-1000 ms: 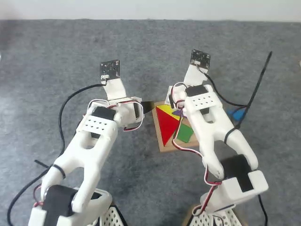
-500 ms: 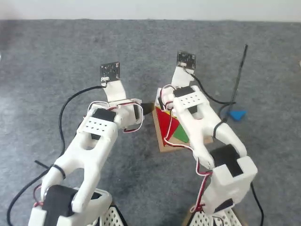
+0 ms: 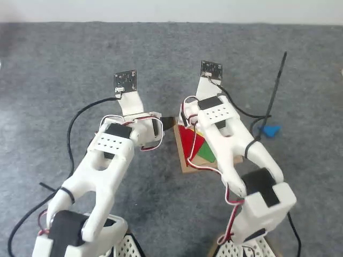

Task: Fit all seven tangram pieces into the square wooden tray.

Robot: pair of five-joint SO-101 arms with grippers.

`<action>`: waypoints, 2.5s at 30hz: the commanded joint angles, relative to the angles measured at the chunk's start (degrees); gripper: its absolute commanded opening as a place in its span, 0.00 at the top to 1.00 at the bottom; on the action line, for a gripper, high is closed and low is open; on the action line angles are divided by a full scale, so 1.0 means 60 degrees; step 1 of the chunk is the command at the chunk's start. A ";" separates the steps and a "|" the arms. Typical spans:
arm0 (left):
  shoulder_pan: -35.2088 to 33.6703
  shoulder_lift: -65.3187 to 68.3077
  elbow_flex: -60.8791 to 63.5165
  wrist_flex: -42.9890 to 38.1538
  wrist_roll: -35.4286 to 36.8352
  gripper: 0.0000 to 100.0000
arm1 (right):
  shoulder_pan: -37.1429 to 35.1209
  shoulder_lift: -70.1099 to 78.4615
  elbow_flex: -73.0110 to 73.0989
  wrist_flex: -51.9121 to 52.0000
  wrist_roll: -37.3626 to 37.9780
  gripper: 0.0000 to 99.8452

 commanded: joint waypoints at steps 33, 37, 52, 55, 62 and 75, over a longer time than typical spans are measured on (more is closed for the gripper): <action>0.0073 -0.0352 -0.0051 -0.0161 -0.0103 0.68 | 0.0344 -0.1355 0.2374 -0.0916 0.0864 0.72; 0.0073 -0.0352 -0.0051 -0.0161 -0.0103 0.68 | 0.0388 -0.1370 0.2374 -0.0227 0.1245 0.72; 0.0073 -0.0352 -0.0066 -0.0161 -0.0103 0.68 | 0.0462 -0.1370 0.2388 0.1018 0.2344 0.72; 0.0073 -0.0352 -0.0066 -0.0176 -0.0103 0.68 | 0.0403 -0.1370 0.2403 0.1018 0.2344 0.72; 0.0073 -0.0352 -0.0066 -0.0190 -0.0103 0.68 | -0.0300 -0.1619 0.2462 0.1355 0.2330 0.72; 0.0044 -0.0366 -0.0066 -0.0176 -0.0103 0.68 | 0.0286 -0.3582 0.2769 0.1355 0.2388 0.72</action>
